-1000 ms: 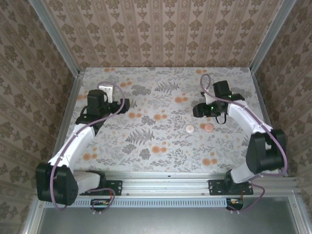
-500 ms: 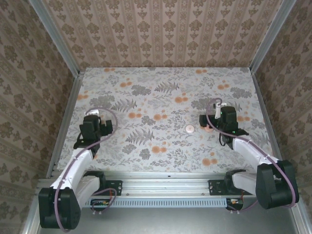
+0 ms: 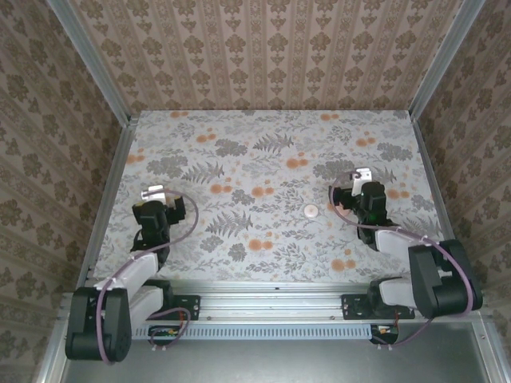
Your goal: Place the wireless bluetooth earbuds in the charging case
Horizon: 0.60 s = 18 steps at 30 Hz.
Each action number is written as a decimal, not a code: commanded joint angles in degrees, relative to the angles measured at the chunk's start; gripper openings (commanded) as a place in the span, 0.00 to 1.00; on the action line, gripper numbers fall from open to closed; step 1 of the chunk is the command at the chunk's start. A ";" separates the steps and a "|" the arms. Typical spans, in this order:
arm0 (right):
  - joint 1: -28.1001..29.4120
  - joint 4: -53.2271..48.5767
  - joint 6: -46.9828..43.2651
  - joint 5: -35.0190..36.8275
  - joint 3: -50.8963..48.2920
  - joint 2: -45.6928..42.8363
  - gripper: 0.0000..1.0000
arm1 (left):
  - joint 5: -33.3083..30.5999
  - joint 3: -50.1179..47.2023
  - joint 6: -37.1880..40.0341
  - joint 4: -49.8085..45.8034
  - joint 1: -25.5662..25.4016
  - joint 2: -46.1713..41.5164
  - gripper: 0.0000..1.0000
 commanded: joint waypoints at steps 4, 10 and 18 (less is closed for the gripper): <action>-2.95 14.65 -0.35 -2.36 1.04 9.71 1.00 | 1.27 2.96 5.76 22.68 0.46 14.84 1.00; -4.36 16.13 -0.23 -6.46 1.57 12.31 1.00 | 2.76 8.73 8.14 27.40 0.37 29.09 1.00; -6.31 14.01 1.97 -7.31 2.96 12.61 1.00 | 4.80 10.89 4.13 22.23 4.04 29.10 1.00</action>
